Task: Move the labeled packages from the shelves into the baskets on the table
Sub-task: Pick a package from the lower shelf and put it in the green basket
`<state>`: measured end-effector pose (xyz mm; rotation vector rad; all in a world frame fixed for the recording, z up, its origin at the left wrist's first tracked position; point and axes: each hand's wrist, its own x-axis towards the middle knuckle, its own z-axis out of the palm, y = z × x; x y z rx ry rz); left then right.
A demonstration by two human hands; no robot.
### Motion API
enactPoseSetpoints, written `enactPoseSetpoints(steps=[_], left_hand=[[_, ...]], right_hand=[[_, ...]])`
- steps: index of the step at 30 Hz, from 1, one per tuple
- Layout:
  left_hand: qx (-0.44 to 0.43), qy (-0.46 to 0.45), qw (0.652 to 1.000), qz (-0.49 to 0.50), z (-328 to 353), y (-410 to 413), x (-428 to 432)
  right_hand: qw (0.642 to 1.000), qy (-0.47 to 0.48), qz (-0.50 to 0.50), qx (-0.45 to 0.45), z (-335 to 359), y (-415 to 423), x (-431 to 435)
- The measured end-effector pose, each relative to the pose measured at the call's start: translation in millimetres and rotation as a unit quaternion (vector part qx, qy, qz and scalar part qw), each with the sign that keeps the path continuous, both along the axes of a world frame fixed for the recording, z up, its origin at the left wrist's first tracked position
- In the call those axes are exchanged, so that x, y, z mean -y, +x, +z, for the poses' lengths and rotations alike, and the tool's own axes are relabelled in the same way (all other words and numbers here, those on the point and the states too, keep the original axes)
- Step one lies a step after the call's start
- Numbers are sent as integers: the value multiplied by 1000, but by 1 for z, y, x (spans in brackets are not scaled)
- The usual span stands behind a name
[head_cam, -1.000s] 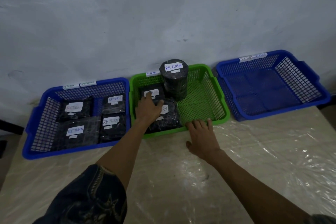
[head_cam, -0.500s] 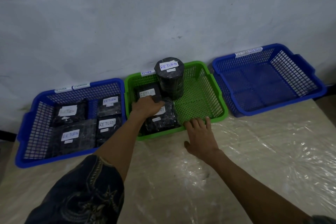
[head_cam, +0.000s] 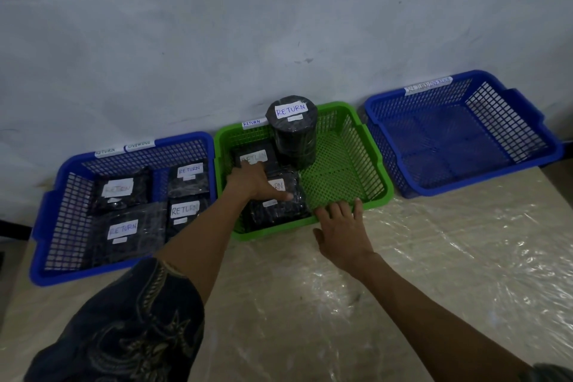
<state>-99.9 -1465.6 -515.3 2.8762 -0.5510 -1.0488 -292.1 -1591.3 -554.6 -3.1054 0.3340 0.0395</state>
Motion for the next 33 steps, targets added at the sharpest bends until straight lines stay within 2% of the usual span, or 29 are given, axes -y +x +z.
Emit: enactPoseSetpoints(steps=[4,13,17,22,26,33], left_hand=[[82,-4,991,104,1,-39,16],[79,-24,972,219,-16,-61,40],[101,-19,969,223,-18,-60,41],[22,6,978,207,10,-27,35],[-12,44,988,149,0,-14,27],[11,15,981,192,-4,-34,24]], right_hand=[[1000,3,2,-7,-1,0,0],[1000,-10,-16,-14,2,0,-2],[1000,-10,-14,-20,1,0,-2],[999,-21,-12,-41,0,-1,-2],[998,-26,-11,-57,1,0,-3],[998,-30,-2,-50,-1,-1,-1]])
